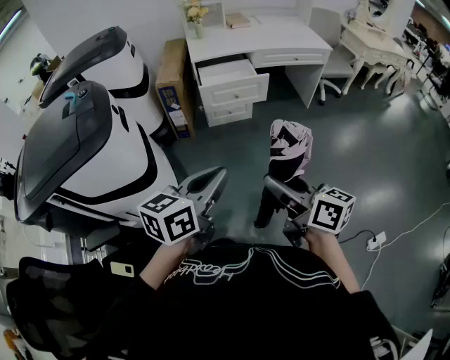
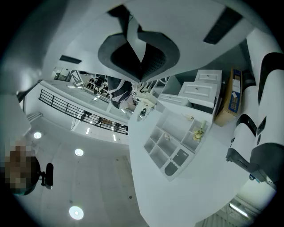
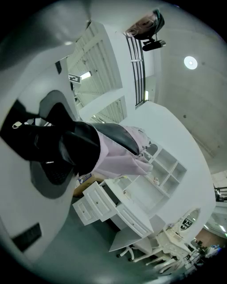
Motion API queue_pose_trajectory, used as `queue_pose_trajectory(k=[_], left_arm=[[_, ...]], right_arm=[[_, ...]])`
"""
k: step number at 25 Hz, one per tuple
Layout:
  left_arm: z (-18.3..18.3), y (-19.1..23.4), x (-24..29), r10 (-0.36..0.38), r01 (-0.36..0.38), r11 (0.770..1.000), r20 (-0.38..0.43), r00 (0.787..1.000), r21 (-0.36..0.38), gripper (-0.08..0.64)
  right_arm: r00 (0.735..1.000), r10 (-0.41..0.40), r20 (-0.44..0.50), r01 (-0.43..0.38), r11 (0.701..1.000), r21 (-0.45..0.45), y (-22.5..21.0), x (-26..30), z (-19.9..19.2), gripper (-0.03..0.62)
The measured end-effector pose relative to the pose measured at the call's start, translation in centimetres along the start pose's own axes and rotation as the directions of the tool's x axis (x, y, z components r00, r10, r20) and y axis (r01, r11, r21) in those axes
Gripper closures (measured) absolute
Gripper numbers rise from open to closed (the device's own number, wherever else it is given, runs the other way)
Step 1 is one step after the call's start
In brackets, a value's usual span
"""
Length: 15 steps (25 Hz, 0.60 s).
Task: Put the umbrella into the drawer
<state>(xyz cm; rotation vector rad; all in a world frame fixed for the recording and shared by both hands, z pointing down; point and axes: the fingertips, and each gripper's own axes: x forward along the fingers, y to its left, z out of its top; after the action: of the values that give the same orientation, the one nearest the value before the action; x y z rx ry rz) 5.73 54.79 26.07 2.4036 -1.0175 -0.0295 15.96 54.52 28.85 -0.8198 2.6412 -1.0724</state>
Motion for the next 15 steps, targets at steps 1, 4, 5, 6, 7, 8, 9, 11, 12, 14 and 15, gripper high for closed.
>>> queue_pose_trajectory(k=[1,4,5,6,7,8,9,11,12,14,15], left_arm=[[0.2,0.0,-0.1,-0.003,0.003,1.0,0.002,1.0,0.003,0.538],[0.6,-0.1,-0.3,-0.007,0.007,1.0,0.006,1.0,0.013,0.539],[0.7,-0.3,-0.1,-0.008,0.008,1.0,0.006,1.0,0.017,0.538],[0.7,-0.4,0.1,-0.008,0.008,1.0,0.003,1.0,0.021,0.538],[0.7,-0.5,0.4,-0.008,0.008,1.0,-0.002,1.0,0.024,0.538],[0.7,-0.5,0.7,-0.006,0.006,1.0,-0.007,1.0,0.026,0.538],[0.7,-0.5,0.9,-0.004,0.005,1.0,-0.01,1.0,0.027,0.538],[0.9,0.0,1.1,0.001,-0.001,1.0,-0.01,1.0,0.027,0.538],[1.0,0.3,1.2,0.004,-0.004,1.0,-0.01,1.0,0.027,0.538],[1.2,1.1,1.6,0.011,-0.01,1.0,-0.012,1.0,0.021,0.538],[1.3,1.5,1.8,0.014,-0.014,1.0,-0.011,1.0,0.016,0.538]], right_arm=[[1.0,-0.002,0.007,0.002,1.0,-0.005,0.1,0.0,0.0,0.37],[1.0,-0.005,0.021,0.006,1.0,-0.018,0.4,-0.2,0.4,0.37],[1.0,-0.004,0.024,0.005,1.0,-0.02,0.3,-0.3,0.6,0.37],[1.0,-0.002,0.027,0.003,1.0,-0.021,0.2,-0.4,0.9,0.37],[1.0,0.0,0.028,0.001,1.0,-0.021,0.0,-0.4,1.2,0.37],[1.0,0.001,0.03,-0.001,1.0,-0.022,-0.1,-0.5,1.4,0.37],[1.0,0.002,0.03,-0.002,1.0,-0.022,-0.2,-0.4,1.5,0.37],[1.0,0.004,0.03,-0.004,1.0,-0.021,-0.5,-0.1,1.8,0.368],[1.0,0.008,0.03,-0.007,1.0,-0.016,-0.7,0.1,1.9,0.368],[0.999,0.019,0.032,-0.019,1.0,0.002,-1.1,0.7,2.2,0.368],[0.999,0.023,0.032,-0.023,1.0,0.009,-1.4,0.9,2.3,0.368]])
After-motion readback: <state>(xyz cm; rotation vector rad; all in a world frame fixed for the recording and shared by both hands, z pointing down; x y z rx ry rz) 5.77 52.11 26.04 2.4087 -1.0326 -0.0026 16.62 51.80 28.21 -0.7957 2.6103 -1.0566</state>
